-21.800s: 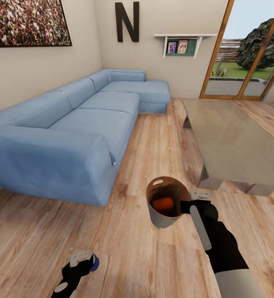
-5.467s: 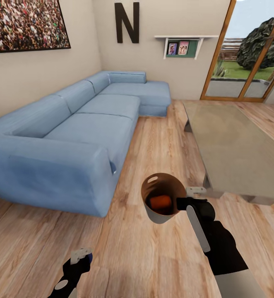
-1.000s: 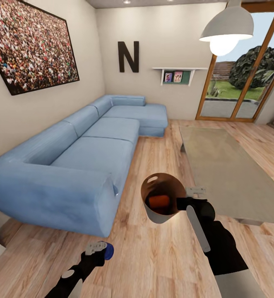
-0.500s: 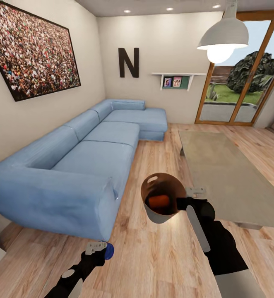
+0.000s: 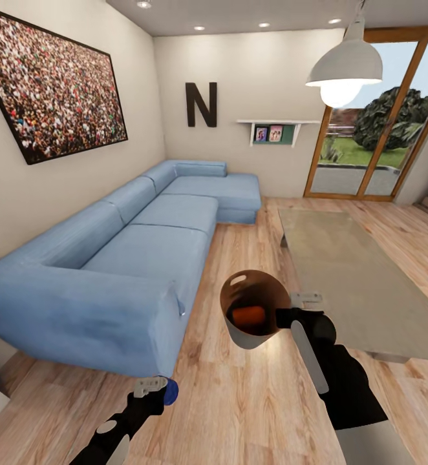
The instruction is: Put the three can of soda from the living room inside the tash can in the kitchen.
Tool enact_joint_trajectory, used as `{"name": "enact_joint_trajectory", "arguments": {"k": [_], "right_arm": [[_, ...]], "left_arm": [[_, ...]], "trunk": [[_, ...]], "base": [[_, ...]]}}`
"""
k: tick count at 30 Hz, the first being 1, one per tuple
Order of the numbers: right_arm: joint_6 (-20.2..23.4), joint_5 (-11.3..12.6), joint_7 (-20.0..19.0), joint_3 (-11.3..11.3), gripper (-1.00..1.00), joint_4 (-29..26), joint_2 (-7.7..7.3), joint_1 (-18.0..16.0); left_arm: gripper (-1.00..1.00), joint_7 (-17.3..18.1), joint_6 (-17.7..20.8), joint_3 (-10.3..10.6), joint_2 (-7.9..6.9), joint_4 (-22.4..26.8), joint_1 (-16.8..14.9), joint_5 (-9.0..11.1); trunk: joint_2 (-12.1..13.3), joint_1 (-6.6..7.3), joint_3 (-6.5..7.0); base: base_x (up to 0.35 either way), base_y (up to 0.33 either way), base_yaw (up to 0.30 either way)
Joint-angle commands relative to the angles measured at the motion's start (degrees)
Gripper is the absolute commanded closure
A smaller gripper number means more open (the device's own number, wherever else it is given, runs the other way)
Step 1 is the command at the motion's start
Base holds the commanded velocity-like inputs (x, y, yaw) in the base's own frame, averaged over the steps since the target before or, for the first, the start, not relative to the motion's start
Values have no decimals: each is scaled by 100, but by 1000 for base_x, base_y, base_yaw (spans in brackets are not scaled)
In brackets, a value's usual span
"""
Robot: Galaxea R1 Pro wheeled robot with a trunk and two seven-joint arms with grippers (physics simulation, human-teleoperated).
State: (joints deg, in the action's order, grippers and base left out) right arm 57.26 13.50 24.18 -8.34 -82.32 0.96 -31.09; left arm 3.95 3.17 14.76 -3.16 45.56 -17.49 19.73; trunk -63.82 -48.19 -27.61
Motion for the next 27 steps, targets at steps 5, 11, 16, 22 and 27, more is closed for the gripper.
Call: {"name": "enact_joint_trajectory", "arguments": {"k": [5,11,16,22,27], "right_arm": [[-13,-19,-2,4,100,-2,-5,20],[-13,-29,5,8,100,30,-26,163],[-13,-31,6,8,100,71,-144,306],[-21,-32,-7,14,100,248,-213,528],[-46,-32,-17,17,100,637,-247,615]], "left_arm": [[100,249,264,136,-6,324,0,9],[100,1379,866,141,-41,590,0,13],[100,1615,949,148,-50,641,0,24],[100,2273,986,150,-53,655,0,32],[100,2546,1284,149,-60,709,0,34]], "trunk": [[0,0,3],[0,0,3],[0,0,3],[0,0,3],[0,0,3]], "base": [[0,0,0],[0,0,0],[0,0,0],[0,0,0],[0,0,0]]}}
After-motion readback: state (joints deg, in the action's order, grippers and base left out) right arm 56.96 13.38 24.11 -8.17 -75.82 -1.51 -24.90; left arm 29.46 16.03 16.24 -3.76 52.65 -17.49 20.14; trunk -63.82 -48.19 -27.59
